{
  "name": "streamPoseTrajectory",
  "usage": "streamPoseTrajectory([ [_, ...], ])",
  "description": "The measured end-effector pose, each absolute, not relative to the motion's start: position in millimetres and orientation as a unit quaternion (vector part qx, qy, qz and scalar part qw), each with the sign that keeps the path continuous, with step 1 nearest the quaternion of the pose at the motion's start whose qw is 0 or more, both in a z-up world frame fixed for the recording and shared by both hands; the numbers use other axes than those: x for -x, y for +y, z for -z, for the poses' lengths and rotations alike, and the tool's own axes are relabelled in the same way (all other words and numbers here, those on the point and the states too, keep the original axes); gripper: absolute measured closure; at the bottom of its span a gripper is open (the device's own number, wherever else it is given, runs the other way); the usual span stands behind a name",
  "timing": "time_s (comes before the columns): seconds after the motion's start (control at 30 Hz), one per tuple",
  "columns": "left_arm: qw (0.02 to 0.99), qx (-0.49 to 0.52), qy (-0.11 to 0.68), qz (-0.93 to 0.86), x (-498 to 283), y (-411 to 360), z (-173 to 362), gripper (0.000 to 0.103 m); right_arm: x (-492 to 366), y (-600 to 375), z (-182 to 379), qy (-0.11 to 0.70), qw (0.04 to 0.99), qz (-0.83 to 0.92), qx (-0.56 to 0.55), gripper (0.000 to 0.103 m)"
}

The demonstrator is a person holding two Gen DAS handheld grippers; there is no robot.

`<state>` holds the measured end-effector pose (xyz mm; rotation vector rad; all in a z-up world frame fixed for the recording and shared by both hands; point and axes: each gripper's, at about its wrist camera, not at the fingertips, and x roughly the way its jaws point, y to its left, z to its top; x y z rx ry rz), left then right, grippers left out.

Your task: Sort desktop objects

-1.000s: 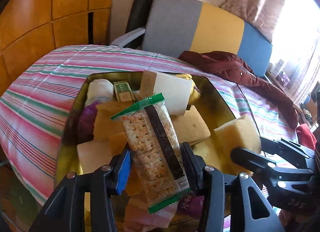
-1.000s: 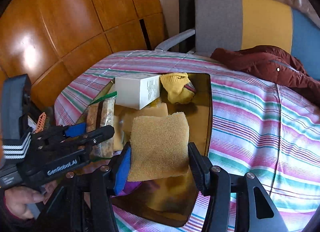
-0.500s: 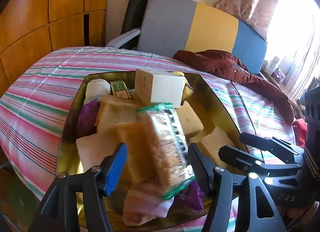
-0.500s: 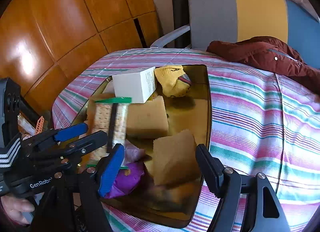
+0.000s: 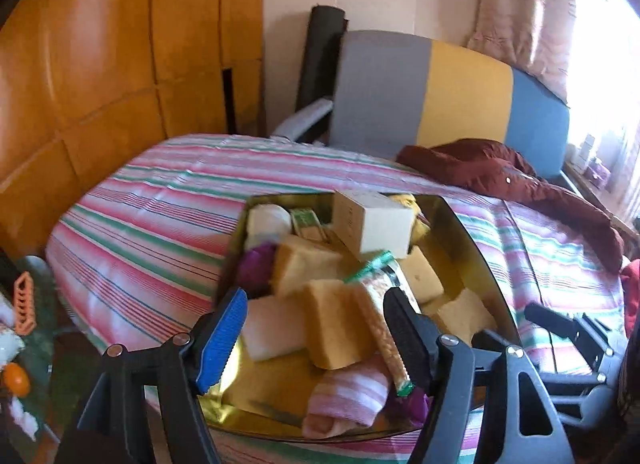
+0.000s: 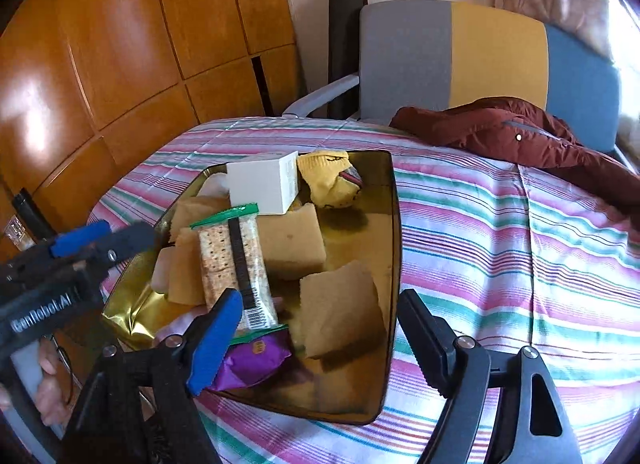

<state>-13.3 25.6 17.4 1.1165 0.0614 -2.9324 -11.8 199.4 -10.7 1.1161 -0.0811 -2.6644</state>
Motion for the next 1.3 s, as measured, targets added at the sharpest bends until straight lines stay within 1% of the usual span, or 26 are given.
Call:
streamPoseTrajectory([
  [0.2,0.055,-0.330,0.013,0.942,1.3,19.1,-33.3,0.031,4.3,193.0,13.0,-0.031,0.128,0.915,-0.381,0.022],
  [0.33,0.069,-0.319,0.015,0.945,-7.7,17.3,-42.8,0.031,-1.6,188.4,12.7,-0.032,0.131,0.917,-0.376,0.022],
  [0.63,0.061,-0.297,0.000,0.953,-24.6,24.9,-52.3,0.033,-10.2,177.8,8.1,-0.030,0.140,0.920,-0.364,0.021],
  [0.7,0.056,-0.299,0.004,0.953,-24.7,24.5,-51.9,0.035,-11.4,176.8,6.6,-0.029,0.141,0.921,-0.361,0.021],
  [0.77,0.044,-0.305,0.012,0.951,-23.9,23.2,-50.5,0.042,-12.9,176.0,5.4,-0.028,0.141,0.922,-0.360,0.021],
  [0.93,0.030,-0.321,0.022,0.946,-21.2,22.3,-45.2,0.044,-14.5,173.3,5.8,-0.022,0.139,0.922,-0.360,0.020],
  [1.07,0.031,-0.317,0.011,0.948,-21.2,23.0,-44.1,0.044,-15.0,170.9,6.8,-0.016,0.138,0.922,-0.360,0.019],
  [1.1,0.031,-0.315,0.011,0.948,-21.3,22.1,-43.9,0.045,-14.9,170.6,7.3,-0.016,0.138,0.922,-0.361,0.019],
  [1.13,0.033,-0.311,0.013,0.950,-21.4,20.8,-43.5,0.050,-14.8,170.6,7.6,-0.016,0.137,0.922,-0.361,0.019],
  [1.17,0.036,-0.308,0.012,0.951,-21.3,20.2,-43.0,0.051,-14.8,170.3,7.7,-0.016,0.137,0.922,-0.361,0.019],
  [1.3,0.037,-0.314,0.013,0.949,-18.7,17.2,-40.6,0.052,-15.2,173.1,6.5,-0.020,0.133,0.924,-0.358,0.019],
])
